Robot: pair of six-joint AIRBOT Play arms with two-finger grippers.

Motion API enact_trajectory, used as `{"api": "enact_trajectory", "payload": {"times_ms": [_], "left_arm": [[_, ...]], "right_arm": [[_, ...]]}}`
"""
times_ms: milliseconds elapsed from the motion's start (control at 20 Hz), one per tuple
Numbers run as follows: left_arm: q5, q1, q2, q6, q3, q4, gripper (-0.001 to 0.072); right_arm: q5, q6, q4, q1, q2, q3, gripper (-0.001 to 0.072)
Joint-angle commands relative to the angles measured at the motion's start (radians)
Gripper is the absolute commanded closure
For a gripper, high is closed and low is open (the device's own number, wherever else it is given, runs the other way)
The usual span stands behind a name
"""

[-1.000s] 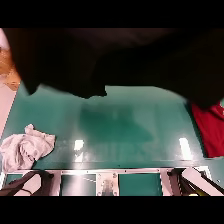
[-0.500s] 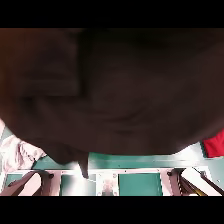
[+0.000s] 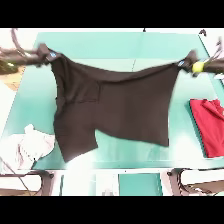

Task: Fold the shirts.

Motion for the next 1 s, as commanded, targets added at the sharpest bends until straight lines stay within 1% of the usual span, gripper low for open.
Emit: {"api": "enact_trajectory", "payload": {"times_ms": [0,100,150,200,350,450,550,650,750,950], "left_arm": [[0.1,-0.019,-0.231,-0.005,0.039,-0.025,0.0687],[0.1,-0.019,-0.309,-0.034,0.111,-0.04,0.0687],[0.102,-0.019,-0.336,-0.061,0.153,-0.038,0.0687],[0.11,-0.017,-0.352,-0.067,0.19,-0.037,0.0687],[0.143,0.011,-0.36,-0.126,0.286,-0.034,0.0687],[0.134,0.042,-0.36,-0.165,0.331,-0.031,0.0687],[0.11,0.065,-0.36,-0.183,0.342,-0.028,0.0688],[0.079,0.068,-0.361,-0.195,0.341,0.047,0.0687],[0.036,0.067,-0.362,-0.217,0.341,0.141,0.0687],[-0.065,0.07,-0.362,-0.243,0.341,0.34,0.0687]], "right_arm": [[-0.05,-0.001,-0.012,0.024,-0.246,0.008,0.0694],[-0.051,-0.001,0.021,0.023,-0.32,0.073,0.0694],[-0.051,-0.001,0.021,0.023,-0.344,0.12,0.0695],[-0.051,0.0,0.021,0.023,-0.36,0.164,0.0694],[-0.049,0.027,0.02,0.011,-0.375,0.288,0.0695],[-0.024,0.038,0.019,-0.002,-0.375,0.347,0.0695],[0.022,0.037,0.019,-0.02,-0.375,0.379,0.0695],[0.066,0.035,0.01,-0.027,-0.375,0.377,0.0695],[0.122,0.033,-0.043,-0.026,-0.375,0.377,0.0695],[0.294,0.034,-0.116,-0.02,-0.374,0.364,0.0696]]}}
